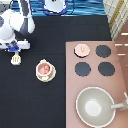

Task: Take the lid off the pot, put the pot on the plate, and use the tool to push the pot to the front of the table.

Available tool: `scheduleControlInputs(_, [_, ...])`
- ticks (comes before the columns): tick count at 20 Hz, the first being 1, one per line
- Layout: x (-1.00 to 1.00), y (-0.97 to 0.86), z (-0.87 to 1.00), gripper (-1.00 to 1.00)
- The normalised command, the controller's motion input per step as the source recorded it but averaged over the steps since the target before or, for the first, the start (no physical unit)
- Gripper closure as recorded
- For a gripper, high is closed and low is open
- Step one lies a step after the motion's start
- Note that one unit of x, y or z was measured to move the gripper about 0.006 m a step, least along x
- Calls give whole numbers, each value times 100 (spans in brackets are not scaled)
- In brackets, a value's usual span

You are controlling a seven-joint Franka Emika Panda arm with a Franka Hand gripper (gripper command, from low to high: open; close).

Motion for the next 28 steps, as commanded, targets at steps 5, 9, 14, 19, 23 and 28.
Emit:
scheduleControlInputs(5, [-40,26,67,100])
scheduleControlInputs(9, [-59,51,91,100])
scheduleControlInputs(14, [-50,65,88,100])
scheduleControlInputs(19, [-30,70,71,100])
scheduleControlInputs(23, [-1,71,44,100])
scheduleControlInputs(28, [7,80,21,100])
